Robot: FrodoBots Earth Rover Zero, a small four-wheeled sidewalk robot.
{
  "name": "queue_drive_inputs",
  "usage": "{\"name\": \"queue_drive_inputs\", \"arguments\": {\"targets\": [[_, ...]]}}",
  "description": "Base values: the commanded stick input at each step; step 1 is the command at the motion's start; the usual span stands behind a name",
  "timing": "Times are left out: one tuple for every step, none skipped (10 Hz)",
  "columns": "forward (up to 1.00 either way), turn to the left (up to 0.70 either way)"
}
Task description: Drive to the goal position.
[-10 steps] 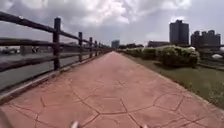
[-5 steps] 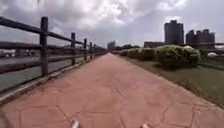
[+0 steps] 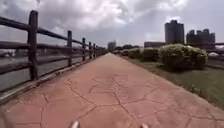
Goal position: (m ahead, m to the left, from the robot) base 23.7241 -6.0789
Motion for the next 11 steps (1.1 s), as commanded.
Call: {"name": "queue_drive_inputs", "arguments": {"targets": [[0.70,0.00],[0.70,0.00],[0.70,0.00],[0.70,0.00],[0.70,0.00],[0.70,0.00],[0.70,0.00],[0.70,0.00],[0.70,0.00],[0.70,0.00],[0.70,0.00]]}}
